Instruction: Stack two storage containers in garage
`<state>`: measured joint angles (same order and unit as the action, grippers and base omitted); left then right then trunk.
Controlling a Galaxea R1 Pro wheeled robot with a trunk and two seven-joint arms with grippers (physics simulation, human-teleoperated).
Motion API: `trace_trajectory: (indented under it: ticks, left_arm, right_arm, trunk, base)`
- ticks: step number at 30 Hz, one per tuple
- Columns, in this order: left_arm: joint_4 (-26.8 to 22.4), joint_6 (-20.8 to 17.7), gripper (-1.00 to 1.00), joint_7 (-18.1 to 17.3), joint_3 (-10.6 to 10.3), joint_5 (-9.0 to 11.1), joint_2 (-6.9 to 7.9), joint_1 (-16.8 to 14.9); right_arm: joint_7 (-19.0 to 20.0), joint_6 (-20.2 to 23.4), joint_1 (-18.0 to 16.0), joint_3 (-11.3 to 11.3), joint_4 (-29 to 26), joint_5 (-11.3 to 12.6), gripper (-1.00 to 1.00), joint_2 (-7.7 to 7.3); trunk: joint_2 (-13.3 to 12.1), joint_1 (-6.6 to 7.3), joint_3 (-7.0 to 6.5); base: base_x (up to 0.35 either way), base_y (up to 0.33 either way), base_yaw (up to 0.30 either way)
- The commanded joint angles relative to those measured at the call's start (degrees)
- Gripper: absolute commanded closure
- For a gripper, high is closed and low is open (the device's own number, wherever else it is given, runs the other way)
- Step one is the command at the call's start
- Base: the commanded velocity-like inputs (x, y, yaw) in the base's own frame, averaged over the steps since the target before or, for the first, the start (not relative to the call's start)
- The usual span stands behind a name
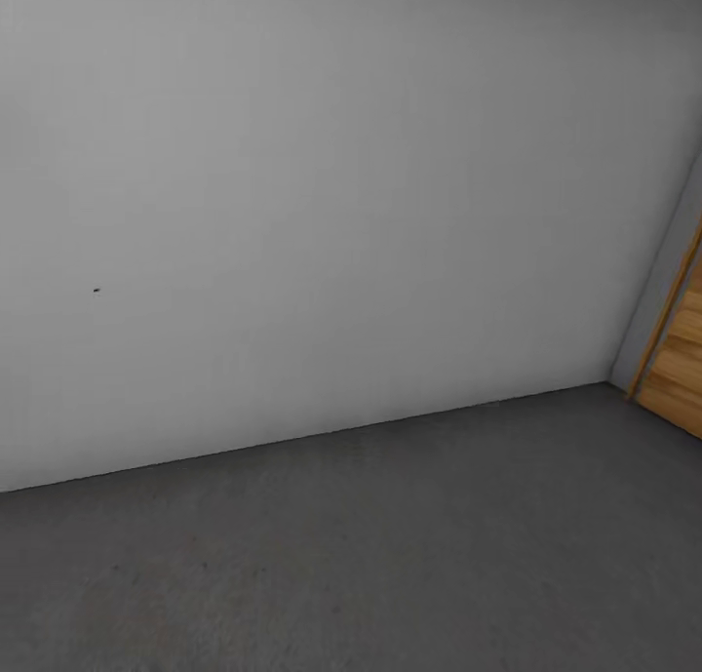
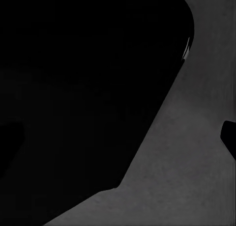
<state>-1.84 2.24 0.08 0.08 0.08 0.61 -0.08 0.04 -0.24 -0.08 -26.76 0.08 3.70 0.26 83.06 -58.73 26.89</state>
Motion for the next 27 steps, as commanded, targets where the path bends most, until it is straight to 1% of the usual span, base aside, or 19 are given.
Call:
trace_trajectory:
  ticks: [1, 27]
  left_arm:
    - [-0.01, 0.14, -1.0, 0.01, -0.03, 0.01, 0.0, -0.01]
    - [-0.01, 0.14, -1.0, 0.01, -0.03, 0.01, 0.0, -0.01]
  right_arm:
    - [-0.02, -0.03, -0.01, -0.4, 0.01, 0.37, -1.0, 0.0]
    - [-0.03, -0.03, -0.01, -0.4, 0.01, 0.35, -1.0, 0.0]
  trunk:
    - [0.02, 0.0, 0.04]
    - [0.02, 0.0, 0.04]
  base:
    - [0.0, 0.0, 0.275]
    - [0.0, 0.0, 0.275]
